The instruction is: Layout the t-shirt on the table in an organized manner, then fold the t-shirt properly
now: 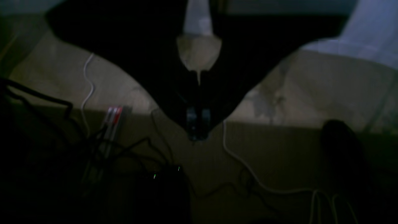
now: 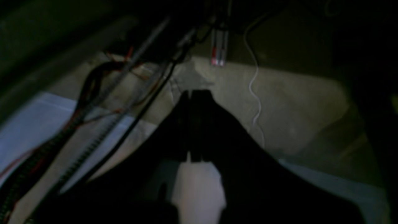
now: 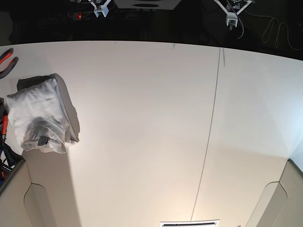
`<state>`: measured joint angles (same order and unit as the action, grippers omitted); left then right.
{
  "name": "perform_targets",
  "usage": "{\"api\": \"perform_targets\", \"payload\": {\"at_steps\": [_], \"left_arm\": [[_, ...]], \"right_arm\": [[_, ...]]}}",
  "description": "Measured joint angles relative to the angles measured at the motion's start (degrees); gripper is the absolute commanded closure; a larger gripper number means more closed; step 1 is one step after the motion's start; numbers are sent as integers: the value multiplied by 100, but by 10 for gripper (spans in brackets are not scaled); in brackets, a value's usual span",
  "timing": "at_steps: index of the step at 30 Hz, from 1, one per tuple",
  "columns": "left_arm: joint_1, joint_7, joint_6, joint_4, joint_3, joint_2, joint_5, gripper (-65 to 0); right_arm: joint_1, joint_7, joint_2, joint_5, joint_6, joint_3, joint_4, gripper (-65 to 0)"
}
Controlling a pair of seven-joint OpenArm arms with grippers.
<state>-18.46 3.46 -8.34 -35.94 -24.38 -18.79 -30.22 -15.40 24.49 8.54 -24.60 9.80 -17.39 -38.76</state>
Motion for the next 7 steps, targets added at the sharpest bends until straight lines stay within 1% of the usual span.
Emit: {"api": "perform_targets", "payload": {"at_steps": [3, 5, 7], "left_arm": [[70, 7, 76, 68, -116, 105, -4, 0], [90, 9, 140, 68, -116, 164, 4, 0], [103, 7, 240, 68, -116, 162, 22, 0]], "right_arm": [[-20, -2, -15, 2, -114, 0, 4, 0], [-15, -28, -13, 2, -273, 2, 4, 0], [2, -111, -13, 2, -341, 2, -11, 0]]}}
